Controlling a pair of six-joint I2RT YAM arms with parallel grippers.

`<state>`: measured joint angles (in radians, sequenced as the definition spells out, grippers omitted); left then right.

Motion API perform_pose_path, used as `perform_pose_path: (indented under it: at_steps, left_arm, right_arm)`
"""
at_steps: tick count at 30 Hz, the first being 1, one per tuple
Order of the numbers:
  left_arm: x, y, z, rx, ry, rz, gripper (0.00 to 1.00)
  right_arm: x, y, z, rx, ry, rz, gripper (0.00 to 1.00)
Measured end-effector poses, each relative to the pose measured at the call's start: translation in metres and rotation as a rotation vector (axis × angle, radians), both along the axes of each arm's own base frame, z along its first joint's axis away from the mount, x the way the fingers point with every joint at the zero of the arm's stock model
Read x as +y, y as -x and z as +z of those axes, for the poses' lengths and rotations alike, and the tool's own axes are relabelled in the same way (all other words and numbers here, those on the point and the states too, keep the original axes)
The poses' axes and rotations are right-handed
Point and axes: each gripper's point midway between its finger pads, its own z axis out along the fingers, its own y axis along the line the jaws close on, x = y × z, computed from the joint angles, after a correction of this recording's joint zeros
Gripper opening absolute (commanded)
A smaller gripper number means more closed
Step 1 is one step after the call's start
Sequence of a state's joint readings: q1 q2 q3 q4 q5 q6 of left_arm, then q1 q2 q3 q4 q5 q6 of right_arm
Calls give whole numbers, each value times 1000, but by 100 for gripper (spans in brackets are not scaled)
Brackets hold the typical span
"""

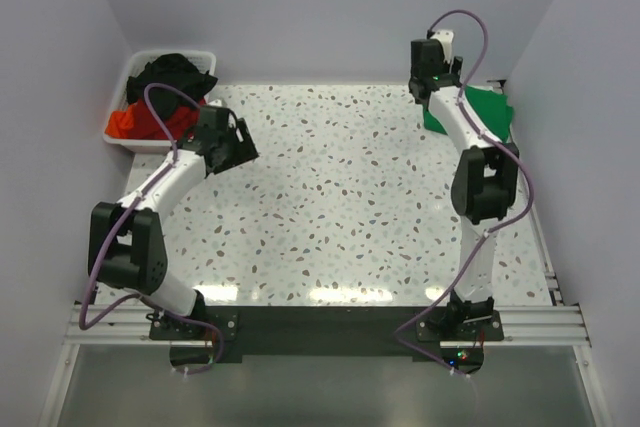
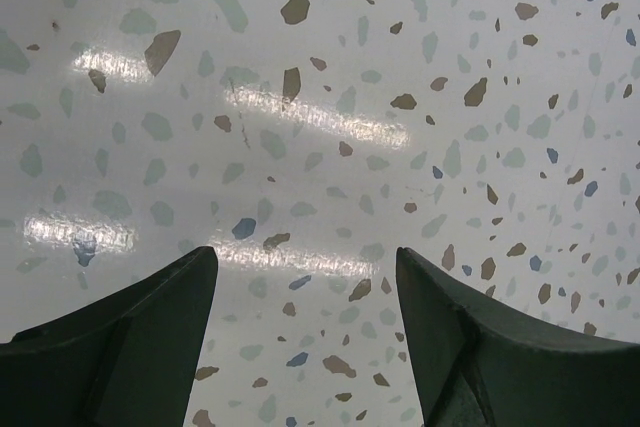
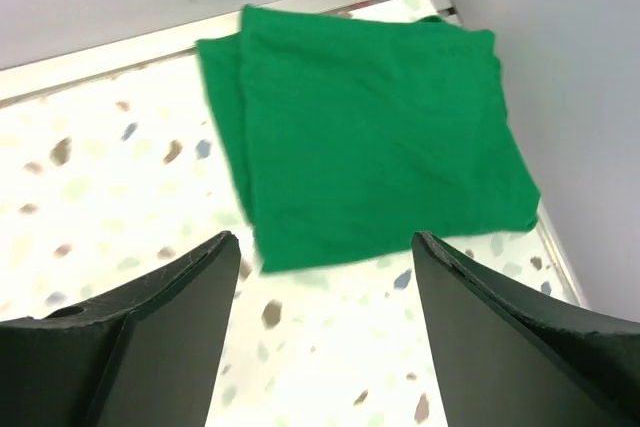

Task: Fold and stack the t-shirts
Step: Reset both grippers

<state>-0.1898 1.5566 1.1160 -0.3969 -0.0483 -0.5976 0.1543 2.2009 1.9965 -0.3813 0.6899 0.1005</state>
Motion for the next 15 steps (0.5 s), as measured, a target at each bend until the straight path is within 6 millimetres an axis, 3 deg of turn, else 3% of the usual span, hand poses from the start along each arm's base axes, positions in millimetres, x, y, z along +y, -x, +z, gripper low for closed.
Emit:
perform_pose_path:
  at_steps: [2, 5, 15]
  left_arm:
    - [0, 1, 1, -3, -5, -7, 77]
    - [1, 3, 2, -8, -11, -14, 77]
    - [3, 7, 4, -18, -38, -47, 77]
  right_arm:
    - [19, 13, 13, -7, -44, 37, 74]
    - [32, 33, 21, 5, -84, 64, 75]
    - [69, 129, 11, 124, -213, 134, 75]
